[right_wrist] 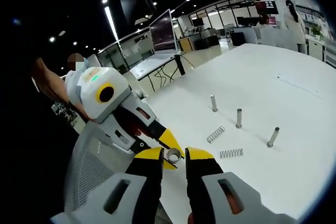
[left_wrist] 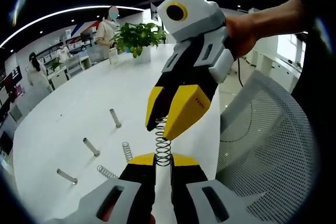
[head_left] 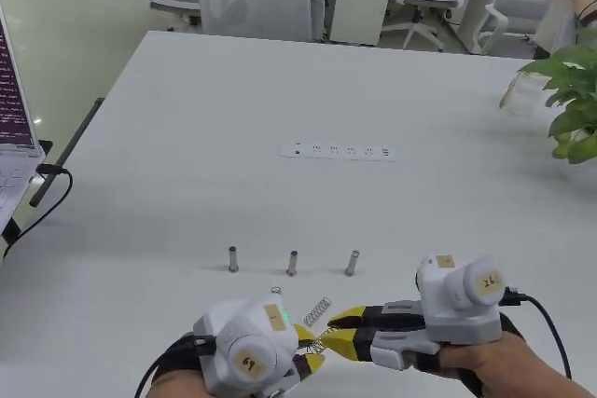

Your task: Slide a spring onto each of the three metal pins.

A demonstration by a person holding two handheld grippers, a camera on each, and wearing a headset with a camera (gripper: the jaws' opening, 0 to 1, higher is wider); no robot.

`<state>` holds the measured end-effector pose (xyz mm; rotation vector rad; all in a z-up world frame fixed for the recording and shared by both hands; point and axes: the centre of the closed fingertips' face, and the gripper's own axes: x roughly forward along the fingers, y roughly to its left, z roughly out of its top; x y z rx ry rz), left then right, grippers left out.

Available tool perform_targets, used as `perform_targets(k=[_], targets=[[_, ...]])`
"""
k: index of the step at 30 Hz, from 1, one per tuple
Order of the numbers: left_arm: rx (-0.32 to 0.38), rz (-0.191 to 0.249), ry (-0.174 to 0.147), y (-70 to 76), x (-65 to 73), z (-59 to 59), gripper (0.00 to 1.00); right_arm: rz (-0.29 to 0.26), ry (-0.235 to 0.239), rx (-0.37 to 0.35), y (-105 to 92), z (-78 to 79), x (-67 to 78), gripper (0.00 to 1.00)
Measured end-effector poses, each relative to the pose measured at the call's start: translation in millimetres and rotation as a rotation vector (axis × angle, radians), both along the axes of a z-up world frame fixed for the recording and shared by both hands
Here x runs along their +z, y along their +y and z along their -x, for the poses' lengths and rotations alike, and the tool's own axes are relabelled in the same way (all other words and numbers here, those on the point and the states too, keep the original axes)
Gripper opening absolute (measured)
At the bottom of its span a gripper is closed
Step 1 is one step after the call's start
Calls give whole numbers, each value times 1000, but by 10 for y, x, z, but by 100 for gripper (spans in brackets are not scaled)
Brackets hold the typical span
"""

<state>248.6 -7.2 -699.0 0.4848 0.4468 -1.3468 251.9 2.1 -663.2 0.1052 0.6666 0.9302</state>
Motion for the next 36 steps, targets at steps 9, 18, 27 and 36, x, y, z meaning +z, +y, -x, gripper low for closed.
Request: perform_targets(k=[9, 18, 27, 36], targets=[[-26, 13, 2, -59, 51, 48, 2, 75, -8, 84, -39, 31, 21, 19], [-36, 26, -2, -116, 108, 38, 2, 136, -22, 134, -126, 0, 61, 26], [-58, 42, -11, -183, 185, 43, 2, 206, -28, 234, -177, 49, 105, 20], [-85, 52, -22, -252, 242, 79, 2, 278, -42, 334, -229, 92, 116, 22]])
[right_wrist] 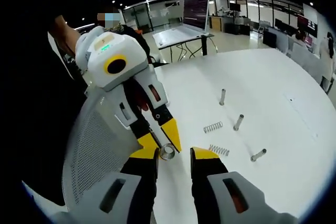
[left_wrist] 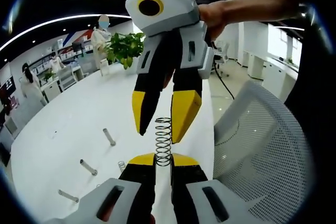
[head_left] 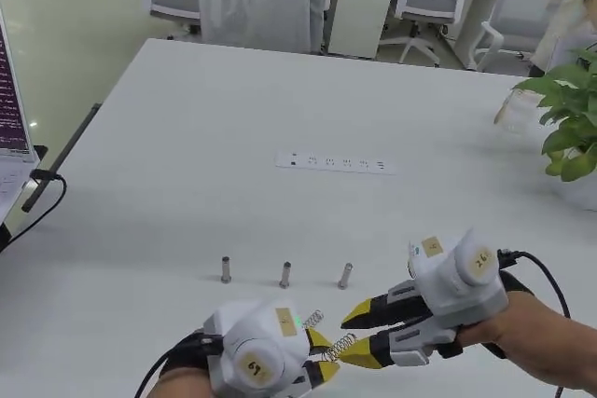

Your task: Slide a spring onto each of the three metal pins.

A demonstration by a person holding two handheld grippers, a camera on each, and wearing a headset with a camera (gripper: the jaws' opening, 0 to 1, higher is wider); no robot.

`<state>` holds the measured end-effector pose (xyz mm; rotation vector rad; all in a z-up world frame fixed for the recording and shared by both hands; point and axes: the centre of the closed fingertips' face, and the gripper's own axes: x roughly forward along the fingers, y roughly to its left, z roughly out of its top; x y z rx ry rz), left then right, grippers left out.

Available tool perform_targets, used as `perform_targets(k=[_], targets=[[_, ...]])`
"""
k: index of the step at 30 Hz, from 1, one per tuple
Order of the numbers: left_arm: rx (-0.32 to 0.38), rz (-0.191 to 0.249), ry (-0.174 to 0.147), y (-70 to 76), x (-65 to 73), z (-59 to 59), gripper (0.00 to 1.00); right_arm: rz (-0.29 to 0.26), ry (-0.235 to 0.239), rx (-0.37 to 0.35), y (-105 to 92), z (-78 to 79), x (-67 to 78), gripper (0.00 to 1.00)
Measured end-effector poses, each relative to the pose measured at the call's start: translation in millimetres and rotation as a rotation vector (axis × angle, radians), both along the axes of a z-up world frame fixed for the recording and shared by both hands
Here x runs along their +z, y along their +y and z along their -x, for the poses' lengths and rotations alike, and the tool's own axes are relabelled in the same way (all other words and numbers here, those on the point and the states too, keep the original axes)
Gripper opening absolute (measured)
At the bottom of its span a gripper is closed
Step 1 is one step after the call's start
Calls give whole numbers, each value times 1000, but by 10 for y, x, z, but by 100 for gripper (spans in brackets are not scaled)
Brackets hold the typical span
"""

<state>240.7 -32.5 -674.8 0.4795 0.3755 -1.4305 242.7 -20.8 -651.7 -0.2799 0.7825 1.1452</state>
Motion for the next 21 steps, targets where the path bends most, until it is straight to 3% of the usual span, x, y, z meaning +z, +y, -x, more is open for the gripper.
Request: perform_targets(k=[7, 21], targets=[[-18, 14, -9, -67, 57, 15, 2, 68, -21, 91, -24, 40, 9, 22], [-47, 23, -32, -151, 119, 40, 2, 153, -36, 241, 3, 133, 3, 15]])
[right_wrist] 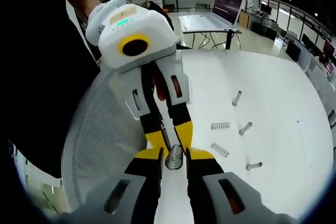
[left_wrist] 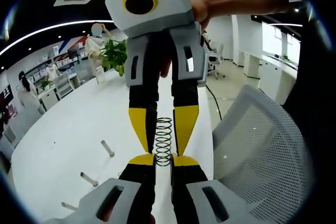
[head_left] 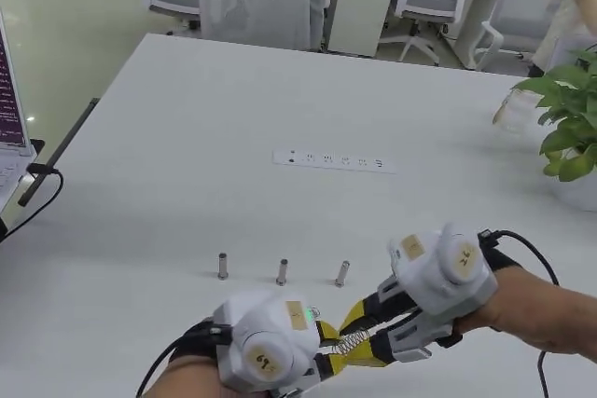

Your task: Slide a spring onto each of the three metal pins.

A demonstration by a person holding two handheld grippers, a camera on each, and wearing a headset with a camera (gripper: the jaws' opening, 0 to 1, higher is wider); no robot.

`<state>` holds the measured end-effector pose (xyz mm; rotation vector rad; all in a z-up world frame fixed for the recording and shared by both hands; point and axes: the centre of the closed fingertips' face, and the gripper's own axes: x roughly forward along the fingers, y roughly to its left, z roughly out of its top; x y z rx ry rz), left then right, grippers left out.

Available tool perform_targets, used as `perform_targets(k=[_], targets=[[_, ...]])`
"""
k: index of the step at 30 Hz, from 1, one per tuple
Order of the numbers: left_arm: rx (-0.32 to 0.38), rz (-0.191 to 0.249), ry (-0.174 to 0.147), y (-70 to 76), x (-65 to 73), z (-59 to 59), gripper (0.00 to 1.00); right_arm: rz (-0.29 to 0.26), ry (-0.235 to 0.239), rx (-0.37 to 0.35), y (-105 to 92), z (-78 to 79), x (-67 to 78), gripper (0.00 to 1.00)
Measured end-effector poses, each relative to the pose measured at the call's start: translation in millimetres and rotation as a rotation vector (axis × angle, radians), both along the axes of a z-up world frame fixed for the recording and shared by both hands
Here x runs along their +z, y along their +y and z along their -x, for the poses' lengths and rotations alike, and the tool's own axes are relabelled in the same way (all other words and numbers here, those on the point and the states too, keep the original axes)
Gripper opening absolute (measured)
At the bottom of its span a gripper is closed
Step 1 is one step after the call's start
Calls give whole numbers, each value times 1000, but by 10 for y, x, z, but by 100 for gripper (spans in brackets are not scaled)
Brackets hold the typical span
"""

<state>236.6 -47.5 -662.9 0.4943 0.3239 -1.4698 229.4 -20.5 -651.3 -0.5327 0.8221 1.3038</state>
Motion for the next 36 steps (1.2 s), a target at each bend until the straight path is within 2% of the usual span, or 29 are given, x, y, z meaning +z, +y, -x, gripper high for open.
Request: perform_targets(k=[9, 17, 29, 36], targets=[[-11, 10, 10, -22, 12, 18, 2, 65, -32, 76, -34, 4, 7, 12], [-12, 15, 23, -29, 6, 25, 2, 101, -46, 116, -46, 9, -18, 9], [5, 16, 35, 2, -29, -2, 3, 125, -55, 125, -24, -16, -61, 8], [26, 13, 49, 74, -54, -27, 7, 134, -46, 116, -23, -30, -115, 8]])
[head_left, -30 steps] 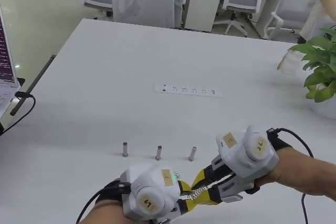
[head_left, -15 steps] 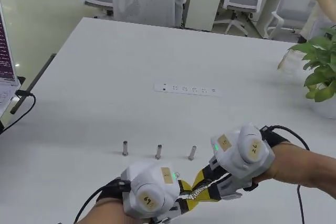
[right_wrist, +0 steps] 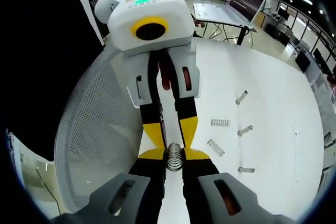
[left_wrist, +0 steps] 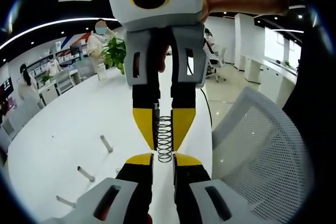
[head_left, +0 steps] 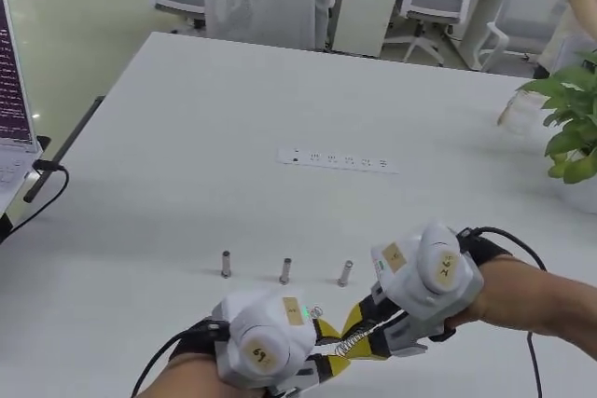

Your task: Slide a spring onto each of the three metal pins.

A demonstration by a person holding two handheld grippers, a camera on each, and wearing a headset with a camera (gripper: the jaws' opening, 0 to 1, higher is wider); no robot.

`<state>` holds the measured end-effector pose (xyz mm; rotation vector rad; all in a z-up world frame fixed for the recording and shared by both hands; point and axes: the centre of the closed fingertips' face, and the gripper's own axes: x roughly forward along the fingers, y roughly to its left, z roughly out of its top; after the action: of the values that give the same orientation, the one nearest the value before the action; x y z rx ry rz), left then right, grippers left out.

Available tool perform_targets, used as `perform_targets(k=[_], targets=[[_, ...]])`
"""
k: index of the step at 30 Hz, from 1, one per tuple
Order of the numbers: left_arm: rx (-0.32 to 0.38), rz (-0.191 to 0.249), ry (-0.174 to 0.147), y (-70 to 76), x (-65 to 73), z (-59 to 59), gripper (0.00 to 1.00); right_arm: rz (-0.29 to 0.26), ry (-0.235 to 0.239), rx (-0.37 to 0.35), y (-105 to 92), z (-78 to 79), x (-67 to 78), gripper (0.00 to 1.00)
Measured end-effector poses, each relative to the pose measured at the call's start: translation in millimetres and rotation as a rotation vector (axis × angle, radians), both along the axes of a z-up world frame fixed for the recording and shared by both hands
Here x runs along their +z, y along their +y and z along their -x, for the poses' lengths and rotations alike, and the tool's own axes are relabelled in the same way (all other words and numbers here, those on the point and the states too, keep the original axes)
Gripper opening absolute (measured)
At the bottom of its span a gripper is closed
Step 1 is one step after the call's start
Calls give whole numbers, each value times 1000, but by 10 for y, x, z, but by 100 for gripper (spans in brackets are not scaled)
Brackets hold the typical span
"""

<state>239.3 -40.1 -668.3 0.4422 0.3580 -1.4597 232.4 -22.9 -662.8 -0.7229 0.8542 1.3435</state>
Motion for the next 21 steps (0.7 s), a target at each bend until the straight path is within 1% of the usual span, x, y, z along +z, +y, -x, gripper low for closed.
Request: perform_targets(k=[4, 5, 9, 11, 12, 15, 16, 21], targets=[[3, -10, -1, 62, -48, 29, 9, 13, 1, 4, -18, -14, -28, 8], [11, -10, 8, 85, -55, 31, 9, 14, 1, 3, -24, -21, -33, 8], [35, -7, 26, 158, -82, 23, 11, 15, -1, -6, -48, -54, -39, 8], [45, -13, 24, 204, -103, 19, 11, 17, -3, -12, -67, -76, -51, 8], [48, -12, 33, 220, -113, 22, 12, 21, -4, -15, -77, -85, -61, 8], [70, -15, 38, 277, -133, -4, 13, 36, -5, -18, -118, -106, -107, 8], [84, -10, 46, 299, -131, -20, 14, 37, -5, -22, -129, -115, -122, 8], [126, -7, 53, 408, -137, -90, 17, 39, -6, -45, -157, -150, -169, 8]])
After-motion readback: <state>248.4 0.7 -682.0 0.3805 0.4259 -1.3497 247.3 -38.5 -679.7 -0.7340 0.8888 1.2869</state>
